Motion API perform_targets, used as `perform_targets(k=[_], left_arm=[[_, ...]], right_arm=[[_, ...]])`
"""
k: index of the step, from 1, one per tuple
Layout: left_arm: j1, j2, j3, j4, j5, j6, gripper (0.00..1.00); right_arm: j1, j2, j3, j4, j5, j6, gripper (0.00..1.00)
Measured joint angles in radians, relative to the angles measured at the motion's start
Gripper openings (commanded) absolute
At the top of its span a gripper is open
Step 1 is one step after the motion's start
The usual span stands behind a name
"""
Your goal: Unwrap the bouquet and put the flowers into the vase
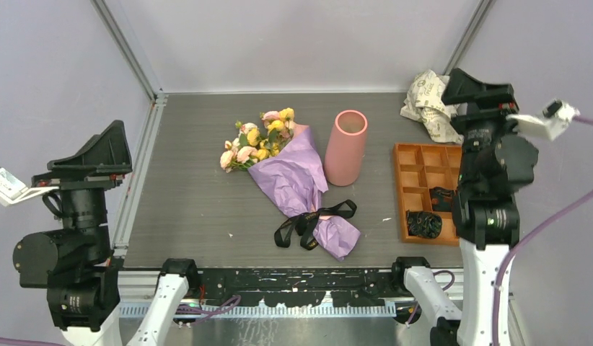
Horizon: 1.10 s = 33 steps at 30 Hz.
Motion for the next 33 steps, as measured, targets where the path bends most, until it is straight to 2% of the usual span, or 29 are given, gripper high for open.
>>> perform_targets(k=[2,5,7,9,14,16,19,22,26,28,33], left_arm=[[0.000,0.032,0.041,-0.002,0.028,-0.001,0.94],[0.000,0.183,0.203,-0.100,0.114,0.003,0.78],[0.000,0.326,0.344,-0.165,0.182,0.019,0.73],[0.000,0.467,0.440,-0.214,0.248,0.034,0.73],[-0.026,0.618,0.332,-0.325,0.277,0.059,0.73],[-0.071,0.664,0.288,-0.395,0.234,0.083,0.73],[-0.195,0.726,0.313,-0.489,0.102,0.136,0.70],[-0.370,0.832,0.481,-0.598,-0.108,0.210,0.69],[-0.531,0.931,0.630,-0.628,-0.294,0.296,0.70],[-0.563,0.916,0.580,-0.607,-0.304,0.321,0.75],[-0.566,0.750,0.251,-0.494,-0.251,0.329,0.76]], right_arm=[[0.000,0.077,0.082,-0.073,-0.059,0.005,1.00],[0.001,0.243,0.346,-0.206,-0.178,-0.004,0.99],[0.022,0.345,0.494,-0.256,-0.261,-0.022,0.99],[0.068,0.391,0.559,-0.315,-0.307,-0.047,0.99],[0.273,0.466,0.688,-0.510,-0.320,-0.143,0.99],[0.406,0.505,0.737,-0.565,-0.251,-0.198,0.99],[0.628,0.570,0.768,-0.617,-0.132,-0.275,0.99],[0.832,0.665,0.781,-0.646,0.000,-0.344,1.00],[1.034,0.794,0.784,-0.675,0.164,-0.422,1.00],[1.106,0.837,0.776,-0.690,0.212,-0.447,1.00],[1.186,0.788,0.603,-0.682,0.228,-0.437,0.99]])
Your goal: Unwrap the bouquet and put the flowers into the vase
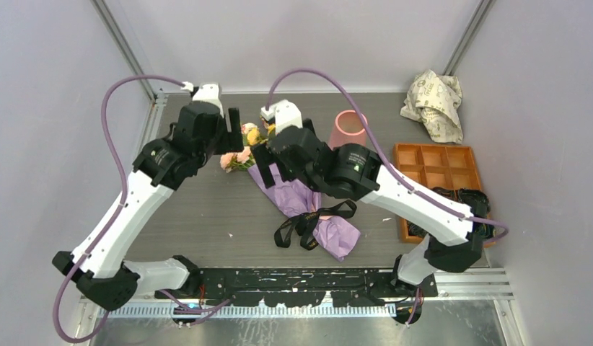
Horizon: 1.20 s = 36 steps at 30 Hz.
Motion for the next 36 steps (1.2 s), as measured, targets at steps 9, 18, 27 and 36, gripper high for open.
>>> perform_targets(k=[9,18,27,36], left_arm=[[0.000,-0.072,-0.290,0.154,0.134,-0.071,0.72],[0.000,-0.014,-0.588,0.357,0.264,-0.143,0.72],[-0.001,0.199,-0.613,0.644,0.444,-0.242,0.61],[-0.024,0.474,-0.584,0.691,0.478,-0.334,0.33]], right_arm=[[0.030,-0.241,-0.506,0.033,-0.016,0.164,0.97],[0.030,-0.211,-0.853,0.124,-0.015,0.306,0.93],[0.030,-0.245,-0.934,0.169,0.052,0.368,0.92],[0.030,-0.423,-0.960,0.162,0.149,0.412,0.92]])
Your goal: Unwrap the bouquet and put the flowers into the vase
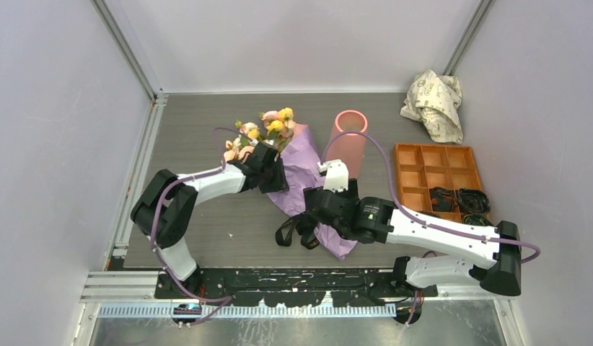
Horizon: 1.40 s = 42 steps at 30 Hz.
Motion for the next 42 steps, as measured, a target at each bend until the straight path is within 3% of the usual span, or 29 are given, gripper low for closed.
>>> perform_targets(k=[3,8,16,21,32,42], left_arm=[[-0.004,0.026,0.039,-0.037,-0.034,-0.013,0.20],[-0.003,0.061,0.125,-0.135,-0.132,-0.019,0.13],[0.132,0.058,0.128,-0.200,-0.182,0.006,0.12],[0.218,0.006,0.084,-0.232,-0.233,0.038,0.11],[0.240,-0.055,0.014,-0.254,-0.263,0.080,0.12],[0.240,-0.059,0.003,-0.238,-0.255,0.082,0.12]], right_arm=[[0.000,-0.025,-0.018,0.000,0.015,0.006,0.92],[0.000,-0.029,-0.038,0.005,0.022,0.007,0.92],[0.000,-0.007,-0.050,0.054,0.020,0.005,0.92],[-0.013,0.086,-0.063,0.128,-0.019,0.002,0.89],[-0.173,0.328,-0.063,0.332,-0.195,0.000,0.74],[-0.256,0.503,0.000,0.387,-0.221,-0.006,0.59]])
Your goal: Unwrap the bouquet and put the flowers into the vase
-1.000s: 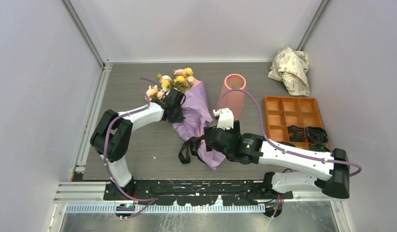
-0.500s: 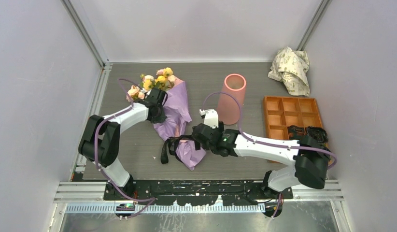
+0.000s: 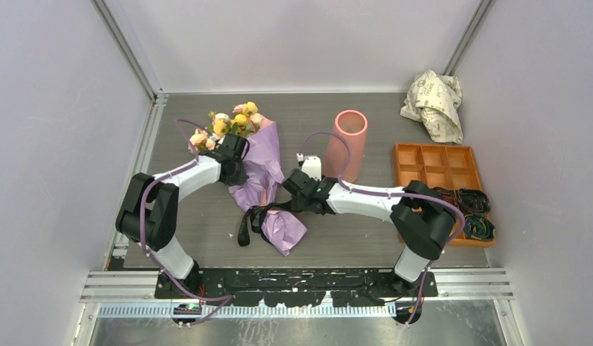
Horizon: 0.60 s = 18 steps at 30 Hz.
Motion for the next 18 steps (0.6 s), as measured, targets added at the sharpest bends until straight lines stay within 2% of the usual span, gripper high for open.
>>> perform_targets(k=[4,8,15,18], left_arm=[[0.001,-0.002,-0.009,0.012,0.003,0.000,0.12],[0.003,-0.015,-0.026,0.028,0.005,0.000,0.12],[0.003,-0.028,-0.047,0.047,0.010,0.000,0.11],[0.003,-0.028,-0.050,0.052,0.012,-0.001,0.11]], right_arm=[[0.000,0.060,0.022,0.016,-0.006,0.000,0.54],[0.000,0.095,0.029,0.023,-0.010,-0.001,0.32],[0.000,0.114,0.047,0.011,0.000,-0.005,0.01],[0.000,0.113,0.084,-0.020,0.017,-0.017,0.01]])
